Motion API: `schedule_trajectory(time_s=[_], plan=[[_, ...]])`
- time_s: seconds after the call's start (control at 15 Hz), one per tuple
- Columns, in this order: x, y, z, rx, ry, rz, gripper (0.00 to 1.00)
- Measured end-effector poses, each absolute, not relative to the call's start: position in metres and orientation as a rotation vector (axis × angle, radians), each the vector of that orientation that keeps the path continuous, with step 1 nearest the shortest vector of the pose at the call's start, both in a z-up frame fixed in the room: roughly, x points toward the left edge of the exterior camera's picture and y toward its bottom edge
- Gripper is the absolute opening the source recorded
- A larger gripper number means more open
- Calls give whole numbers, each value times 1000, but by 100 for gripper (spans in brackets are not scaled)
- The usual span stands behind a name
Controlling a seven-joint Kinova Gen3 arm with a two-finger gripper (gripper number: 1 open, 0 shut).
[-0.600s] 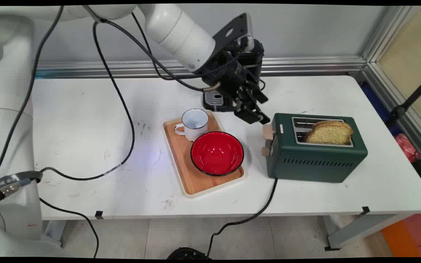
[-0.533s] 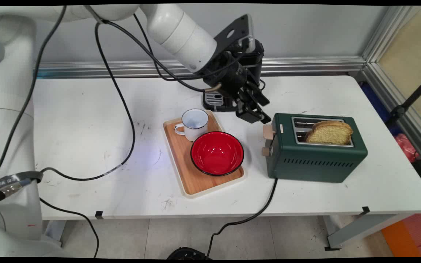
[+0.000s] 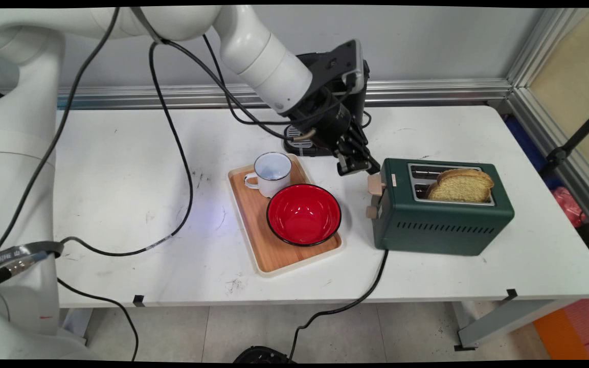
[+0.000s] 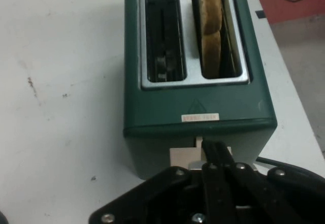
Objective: Press the toaster switch
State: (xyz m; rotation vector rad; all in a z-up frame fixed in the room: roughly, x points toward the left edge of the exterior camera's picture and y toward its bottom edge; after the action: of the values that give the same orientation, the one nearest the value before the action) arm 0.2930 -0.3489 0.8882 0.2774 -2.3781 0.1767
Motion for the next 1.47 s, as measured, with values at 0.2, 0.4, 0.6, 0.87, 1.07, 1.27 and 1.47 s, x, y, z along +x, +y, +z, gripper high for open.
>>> schedule_trajectory(time_s=[0.2, 0.4, 0.6, 0.87, 1.07, 1.27, 1.47], plan=[[289, -352, 880, 277, -2392, 170, 0], [286, -354, 872, 281, -2407, 161, 0], [283, -357, 864, 284, -2420, 154, 0], [280, -358, 858, 287, -2427, 146, 0], [277, -360, 852, 291, -2432, 139, 0], [275, -361, 848, 295, -2436, 134, 0], [273, -362, 843, 301, -2442, 129, 0]])
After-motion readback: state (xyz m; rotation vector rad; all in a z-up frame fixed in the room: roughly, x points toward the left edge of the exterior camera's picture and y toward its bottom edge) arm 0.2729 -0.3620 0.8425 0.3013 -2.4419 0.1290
